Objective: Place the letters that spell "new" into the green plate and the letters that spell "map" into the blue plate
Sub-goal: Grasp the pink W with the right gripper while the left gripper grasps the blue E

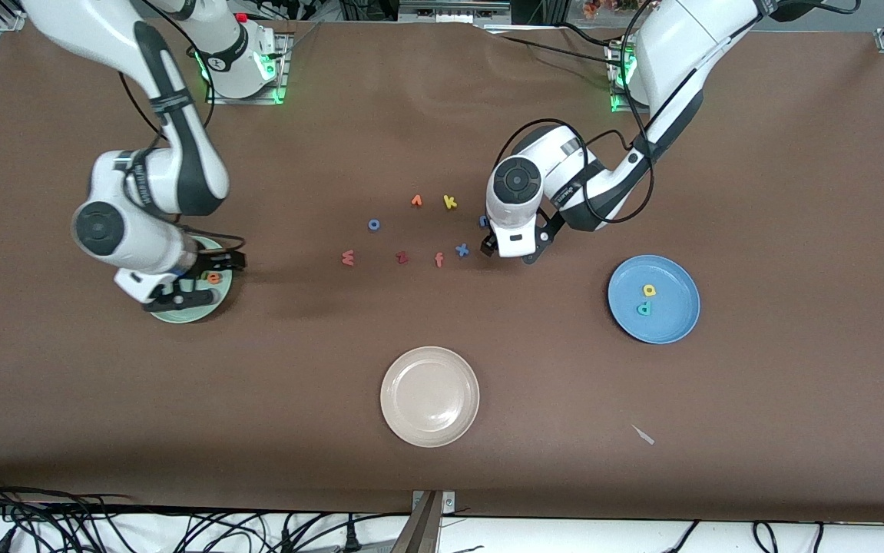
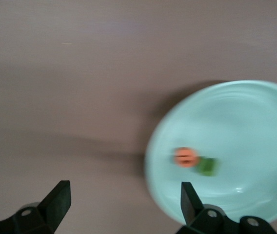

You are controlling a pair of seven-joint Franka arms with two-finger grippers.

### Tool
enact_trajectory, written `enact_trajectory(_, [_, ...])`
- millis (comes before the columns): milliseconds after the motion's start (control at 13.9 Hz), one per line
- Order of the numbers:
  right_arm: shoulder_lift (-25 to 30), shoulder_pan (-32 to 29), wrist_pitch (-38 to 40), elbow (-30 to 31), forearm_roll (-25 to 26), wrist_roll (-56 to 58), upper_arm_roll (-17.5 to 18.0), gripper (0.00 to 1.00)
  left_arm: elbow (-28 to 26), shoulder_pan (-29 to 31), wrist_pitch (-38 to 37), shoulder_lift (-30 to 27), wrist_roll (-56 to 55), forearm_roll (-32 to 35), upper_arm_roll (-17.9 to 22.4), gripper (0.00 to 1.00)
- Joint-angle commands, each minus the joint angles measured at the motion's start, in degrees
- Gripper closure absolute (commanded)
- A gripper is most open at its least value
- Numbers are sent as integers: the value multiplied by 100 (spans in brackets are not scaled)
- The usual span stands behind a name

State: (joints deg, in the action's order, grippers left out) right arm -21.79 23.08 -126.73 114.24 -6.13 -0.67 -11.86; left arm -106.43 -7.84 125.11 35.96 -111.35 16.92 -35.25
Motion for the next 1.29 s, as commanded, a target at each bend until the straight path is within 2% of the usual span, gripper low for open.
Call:
enact_trajectory(0, [-9, 266, -141, 2, -37, -774, 280, 0, -219, -157, 415, -89, -852, 13, 44, 0])
enact_trajectory(215, [-62, 539, -378, 11, -46, -1179, 438, 0, -913, -96, 1671, -247, -1535, 416, 62, 0])
enact_trajectory(503, [-316, 996, -730, -7, -37, -1585, 492, 0, -1186, -165, 1754, -423, -3608, 734, 36, 0])
enact_trajectory(862, [-580, 1111, -1160, -7, -72, -1803, 711, 0, -1398, -218, 1815, -371, -4060, 927, 18, 0])
enact_trajectory(934, [-650, 1137, -1257, -15, -72, -1892, 711, 0, -1398, -244, 1833, -336, -4105, 927, 18, 2])
enact_trajectory(1077, [-808, 1155, -1459, -77, -238, -2093, 711, 1, -1407, -227, 2077, -257, -4131, 927, 18, 14])
enact_trajectory(1221, [-993, 1251, -1434, -270, -336, -2183, 711, 1, -1407, -244, 2368, -99, -4175, 936, 44, 18])
